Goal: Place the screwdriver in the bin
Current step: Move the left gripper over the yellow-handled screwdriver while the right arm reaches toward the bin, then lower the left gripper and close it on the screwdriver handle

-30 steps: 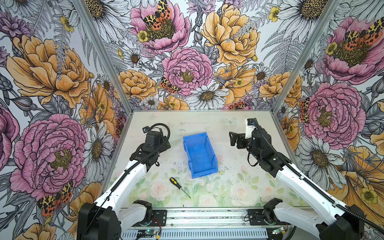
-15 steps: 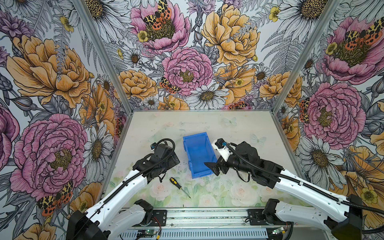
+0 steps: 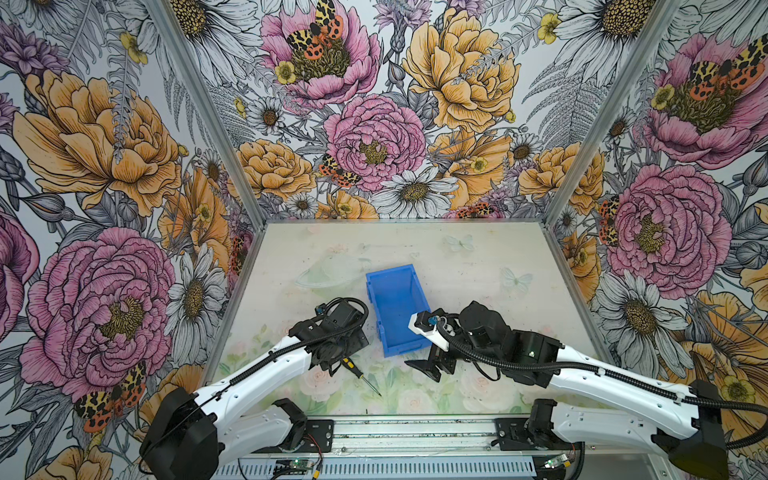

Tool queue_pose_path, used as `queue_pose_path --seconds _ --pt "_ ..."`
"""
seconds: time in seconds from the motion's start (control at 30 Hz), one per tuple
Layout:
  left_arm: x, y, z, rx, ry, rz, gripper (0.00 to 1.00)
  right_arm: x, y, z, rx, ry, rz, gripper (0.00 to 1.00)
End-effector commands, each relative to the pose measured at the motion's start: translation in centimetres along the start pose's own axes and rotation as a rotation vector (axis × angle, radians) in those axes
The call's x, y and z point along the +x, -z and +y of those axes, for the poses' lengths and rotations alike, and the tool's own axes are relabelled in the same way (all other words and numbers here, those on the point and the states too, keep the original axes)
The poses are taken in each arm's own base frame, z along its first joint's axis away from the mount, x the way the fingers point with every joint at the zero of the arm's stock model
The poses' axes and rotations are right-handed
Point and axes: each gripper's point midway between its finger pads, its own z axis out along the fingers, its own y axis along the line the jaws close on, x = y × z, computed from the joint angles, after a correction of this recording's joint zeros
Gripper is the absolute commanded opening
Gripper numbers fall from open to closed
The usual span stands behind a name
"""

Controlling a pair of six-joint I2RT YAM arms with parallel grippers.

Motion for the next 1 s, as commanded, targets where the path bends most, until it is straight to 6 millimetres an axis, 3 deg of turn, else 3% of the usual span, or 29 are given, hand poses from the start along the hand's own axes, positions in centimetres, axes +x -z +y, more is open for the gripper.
queue_pose_path --seconds 0.0,0.23,0.73,0.97 --pt "1.1 -0.9 0.8 -0.033 0.032 0.04 0.89 1.9 -0.8 0.6 -0.028 0.026 0.059 1.0" --pt "2.3 -2.4 1.8 -0.078 0.031 0.08 0.82 2.3 -0.6 0.0 0.016 0.03 0.066 1.0" --pt "4.4 -4.8 1.2 -0.136 -0.006 0.118 0.61 3.3 -0.1 -0.5 0.059 -0.002 0.069 0.99" --pt "5.0 -5.0 1.4 -0.155 -0.017 0.108 0.4 3.3 0.6 -1.0 0.095 -0.012 0.052 0.99"
